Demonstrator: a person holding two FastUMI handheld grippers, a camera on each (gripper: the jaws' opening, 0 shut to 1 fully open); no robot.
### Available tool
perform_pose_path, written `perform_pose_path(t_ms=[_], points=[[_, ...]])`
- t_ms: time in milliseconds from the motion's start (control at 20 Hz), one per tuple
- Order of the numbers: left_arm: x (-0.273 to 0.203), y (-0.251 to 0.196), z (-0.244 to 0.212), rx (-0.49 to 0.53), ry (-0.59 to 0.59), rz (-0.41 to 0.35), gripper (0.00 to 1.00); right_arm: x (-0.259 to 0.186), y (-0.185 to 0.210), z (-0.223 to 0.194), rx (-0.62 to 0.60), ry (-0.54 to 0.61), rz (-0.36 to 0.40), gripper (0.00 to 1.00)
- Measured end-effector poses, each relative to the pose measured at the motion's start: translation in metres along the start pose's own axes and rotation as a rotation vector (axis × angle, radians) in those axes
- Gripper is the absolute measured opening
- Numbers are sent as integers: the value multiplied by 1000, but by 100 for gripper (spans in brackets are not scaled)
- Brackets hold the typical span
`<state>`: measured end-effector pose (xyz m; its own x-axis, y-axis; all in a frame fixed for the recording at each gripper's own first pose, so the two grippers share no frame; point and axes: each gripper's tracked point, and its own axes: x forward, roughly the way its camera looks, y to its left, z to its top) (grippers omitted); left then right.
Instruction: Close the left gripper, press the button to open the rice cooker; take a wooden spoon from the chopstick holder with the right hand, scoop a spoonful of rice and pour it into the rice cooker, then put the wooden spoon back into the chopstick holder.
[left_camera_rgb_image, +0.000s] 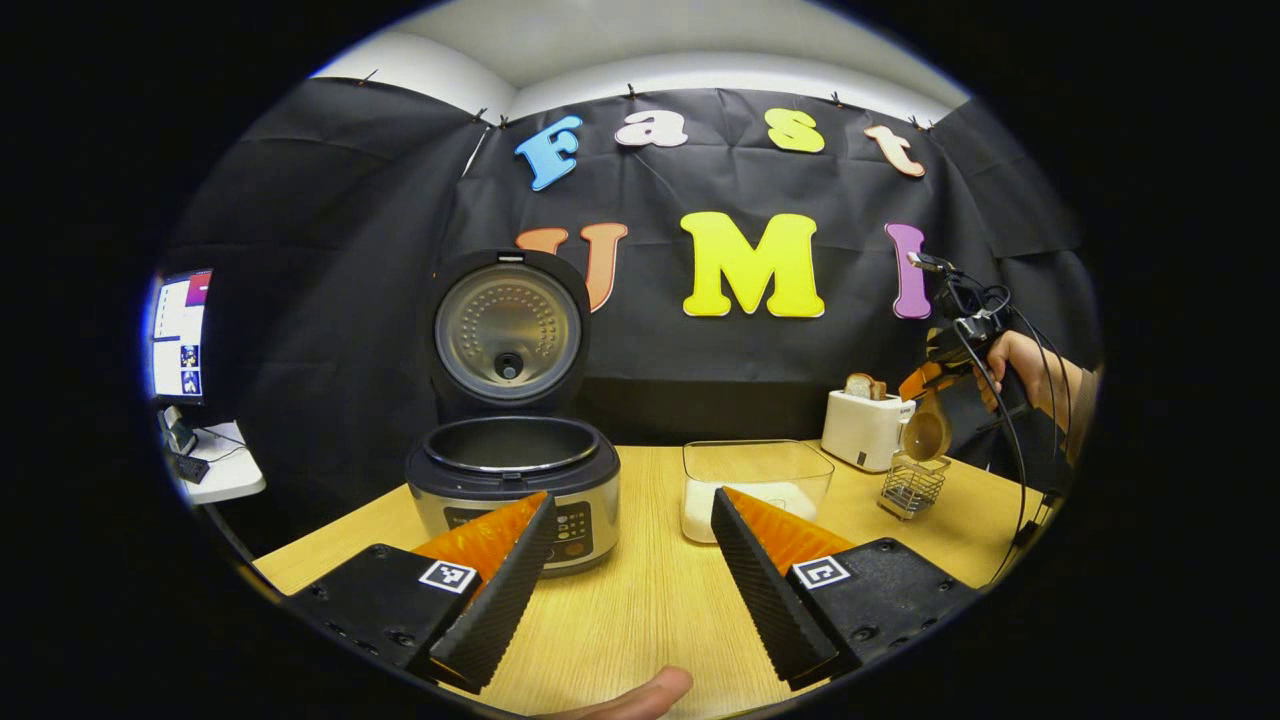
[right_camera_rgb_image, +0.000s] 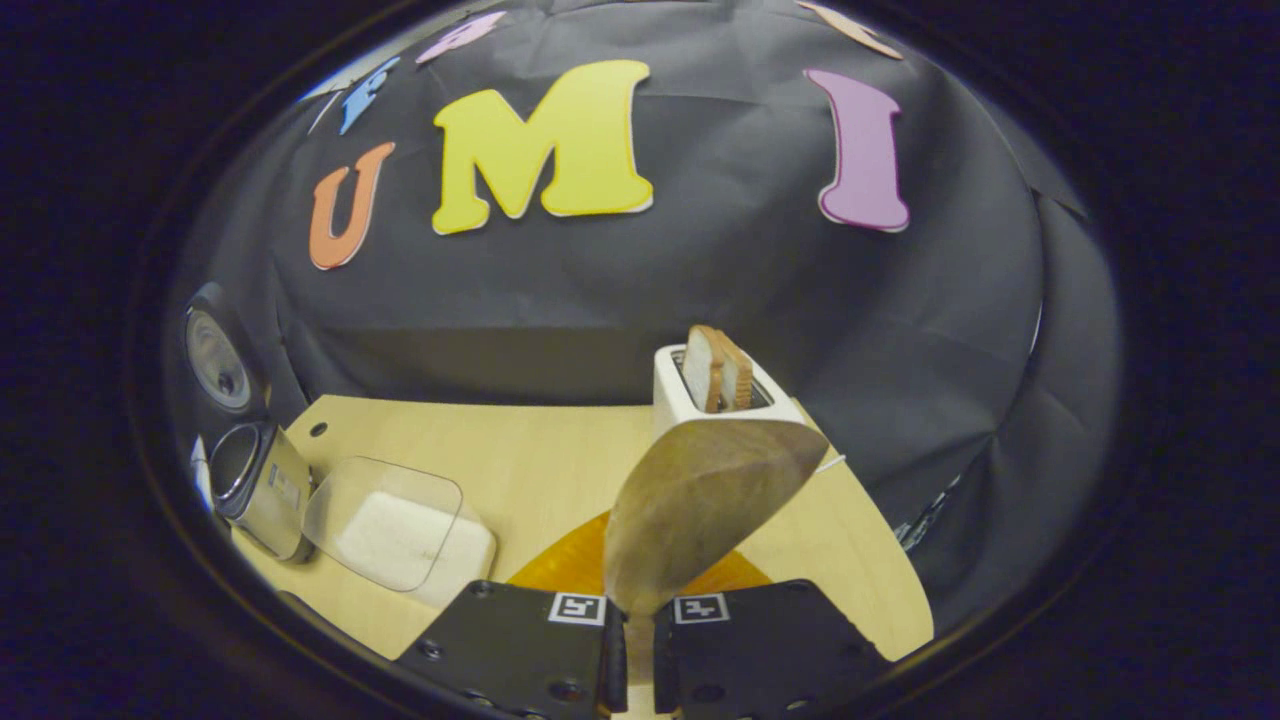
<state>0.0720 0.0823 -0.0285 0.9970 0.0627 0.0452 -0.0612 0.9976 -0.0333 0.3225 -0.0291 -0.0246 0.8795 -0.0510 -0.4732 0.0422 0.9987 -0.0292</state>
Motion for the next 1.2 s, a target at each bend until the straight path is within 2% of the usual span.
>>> perform_pose_path(t_ms=[400, 500, 650, 700, 750, 900, 1200], points=[[-3, 34, 6, -20, -12, 55, 99, -3, 144, 36, -100, -124, 103, 10], [-3, 35, 3, -44, 1, 55, 99, 8, 179, 32, -117, -142, 125, 10], [-5, 31, 10, -39, -18, 19, 98, 39, 217, 16, -193, -142, 109, 10], [-6, 33, 12, -27, -28, 15, 94, 48, 229, 11, -221, -152, 108, 10], [-7, 37, 13, -12, -31, 19, 98, 57, 236, 2, -258, -155, 99, 10], [-10, 51, 14, 13, -40, 49, 99, 77, 242, -24, -367, -128, 61, 10], [-10, 63, 15, -113, -40, 34, 98, 91, 234, -45, -547, -109, -30, 10]])
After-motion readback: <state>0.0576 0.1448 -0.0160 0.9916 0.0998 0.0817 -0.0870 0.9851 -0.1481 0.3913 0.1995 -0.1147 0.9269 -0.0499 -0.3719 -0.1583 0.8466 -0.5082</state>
